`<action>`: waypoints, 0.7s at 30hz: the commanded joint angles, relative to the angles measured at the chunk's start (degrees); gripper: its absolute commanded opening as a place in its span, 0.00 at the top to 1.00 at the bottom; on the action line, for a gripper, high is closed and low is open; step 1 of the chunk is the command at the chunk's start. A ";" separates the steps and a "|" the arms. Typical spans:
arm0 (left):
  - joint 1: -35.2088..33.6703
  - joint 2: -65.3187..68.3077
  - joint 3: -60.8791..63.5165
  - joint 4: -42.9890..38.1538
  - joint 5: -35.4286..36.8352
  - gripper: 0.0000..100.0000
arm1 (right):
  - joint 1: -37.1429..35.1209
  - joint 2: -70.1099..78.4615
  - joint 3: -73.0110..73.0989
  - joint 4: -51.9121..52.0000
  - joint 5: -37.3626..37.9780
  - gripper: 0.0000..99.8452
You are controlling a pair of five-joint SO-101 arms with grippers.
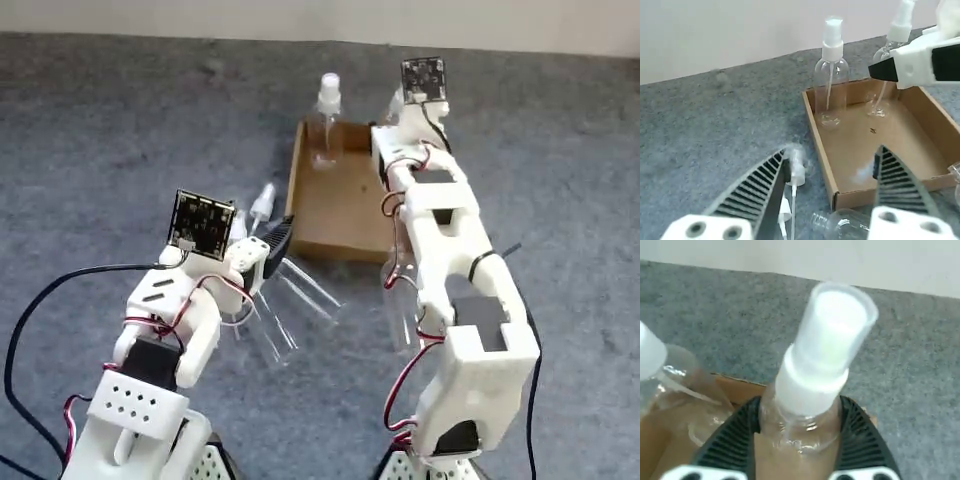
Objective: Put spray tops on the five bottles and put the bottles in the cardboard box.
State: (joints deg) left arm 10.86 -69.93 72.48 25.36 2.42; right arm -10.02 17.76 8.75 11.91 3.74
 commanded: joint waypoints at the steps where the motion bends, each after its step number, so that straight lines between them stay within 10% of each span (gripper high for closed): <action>1: -0.75 0.04 -0.92 -1.14 -0.09 0.79 | -1.19 -1.19 -3.74 3.74 -0.44 0.95; 21: -0.75 0.04 -0.92 -1.05 -0.18 0.79 | -3.03 -1.27 -8.40 8.57 -0.53 0.69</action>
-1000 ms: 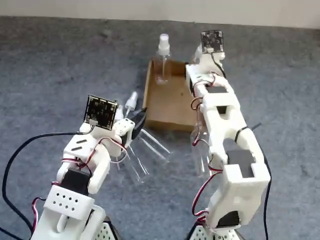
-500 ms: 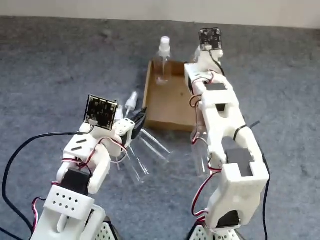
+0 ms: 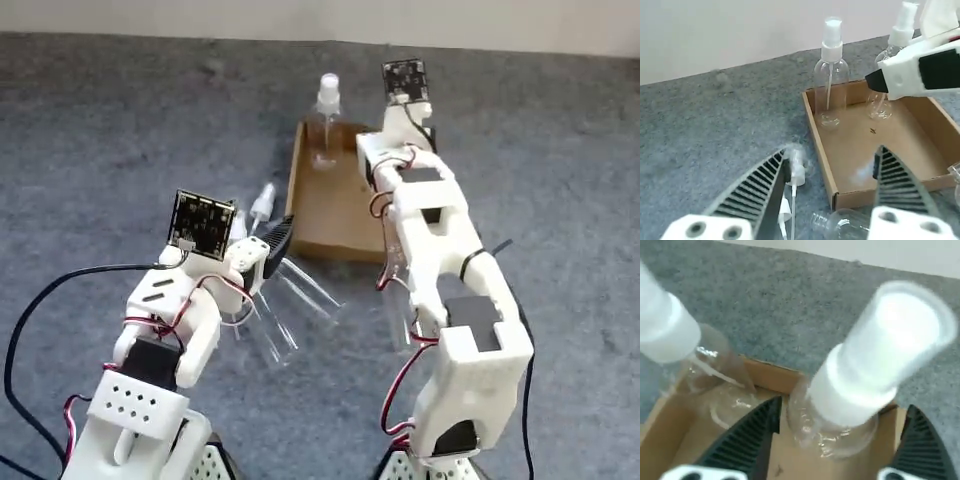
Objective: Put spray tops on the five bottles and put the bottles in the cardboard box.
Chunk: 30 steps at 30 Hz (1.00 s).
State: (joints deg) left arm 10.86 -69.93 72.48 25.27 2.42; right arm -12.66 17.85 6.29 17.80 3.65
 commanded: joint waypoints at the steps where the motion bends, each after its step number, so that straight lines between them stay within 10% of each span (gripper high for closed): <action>1: -0.75 0.04 -0.92 -1.05 -0.18 0.79 | -0.40 -1.36 -7.60 4.18 -0.44 0.69; 25: -0.92 0.04 -0.92 -0.88 -0.18 0.79 | 0.31 -1.27 -67.12 82.77 4.57 0.71; 30: -1.19 0.04 -0.92 -0.88 -0.18 0.79 | 2.77 -4.09 -61.23 83.56 8.62 0.75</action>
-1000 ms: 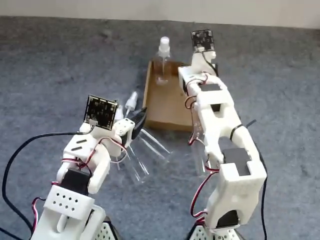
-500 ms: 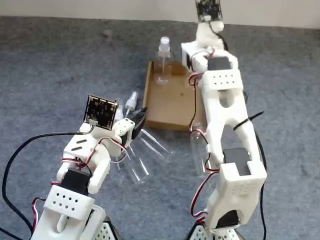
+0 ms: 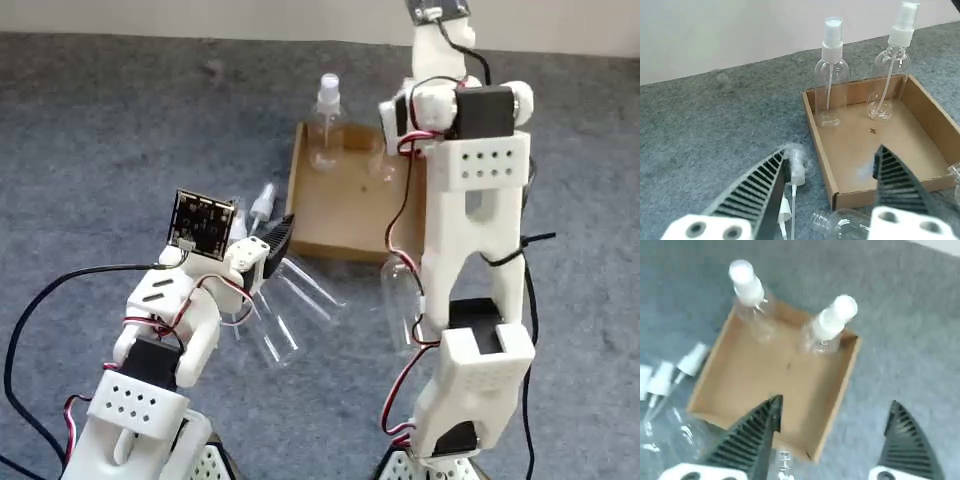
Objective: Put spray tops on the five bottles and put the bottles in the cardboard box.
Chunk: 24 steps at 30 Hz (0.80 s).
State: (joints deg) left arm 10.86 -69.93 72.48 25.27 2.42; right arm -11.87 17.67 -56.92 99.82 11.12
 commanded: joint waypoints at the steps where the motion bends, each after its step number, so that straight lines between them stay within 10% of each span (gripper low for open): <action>1: -1.19 0.04 -0.92 -0.88 -0.18 0.79 | 2.15 -5.41 5.05 1.54 1.41 0.75; 16: -0.84 0.40 -0.92 -0.88 -0.18 0.79 | -5.93 -50.51 90.24 -22.81 3.78 0.73; 24: -0.75 0.48 -0.92 -0.88 -0.18 0.79 | -7.43 -55.87 101.67 -30.55 -1.85 0.63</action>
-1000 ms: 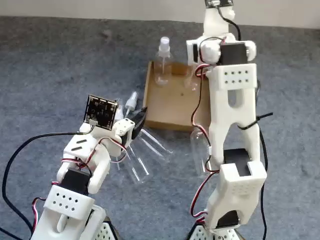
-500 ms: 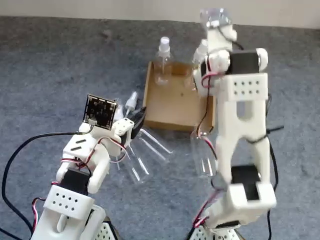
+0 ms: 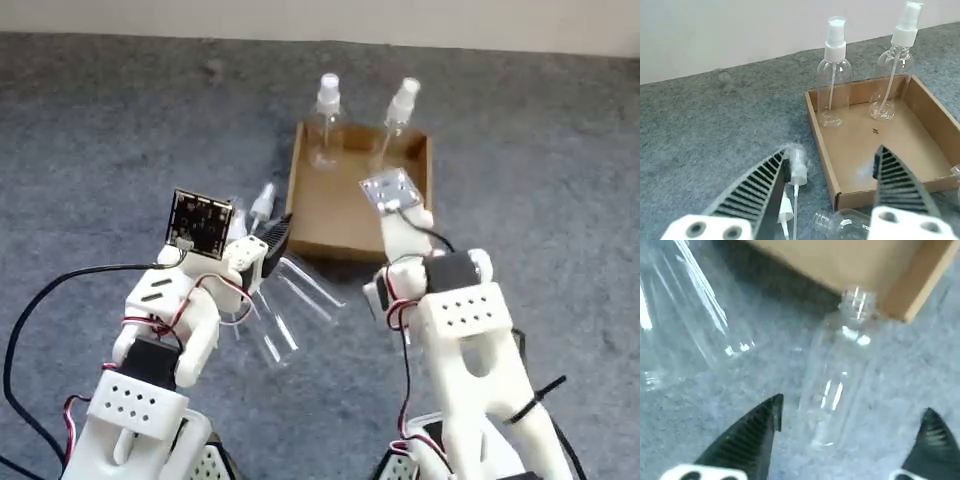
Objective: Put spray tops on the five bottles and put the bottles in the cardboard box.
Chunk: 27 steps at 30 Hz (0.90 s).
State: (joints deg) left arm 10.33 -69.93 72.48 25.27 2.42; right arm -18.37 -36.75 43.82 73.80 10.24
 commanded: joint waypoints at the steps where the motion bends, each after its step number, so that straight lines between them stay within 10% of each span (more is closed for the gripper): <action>1: -0.22 0.48 -0.92 -0.88 -0.18 0.79 | -0.92 -0.75 1.63 -6.64 -0.97 0.63; 8: -0.22 0.40 -0.92 -0.88 -0.18 0.79 | -0.66 6.90 6.46 -13.58 -7.74 0.65; 19: -0.22 0.48 -1.10 -0.88 0.00 0.79 | 2.95 1.71 6.29 -7.60 -7.21 0.96; 27: -2.77 1.19 -14.64 14.68 -0.18 0.79 | 19.56 -9.54 2.15 6.46 11.34 1.00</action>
State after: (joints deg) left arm 10.33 -69.58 67.21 31.52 2.42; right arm -6.07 -42.90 50.51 75.38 15.52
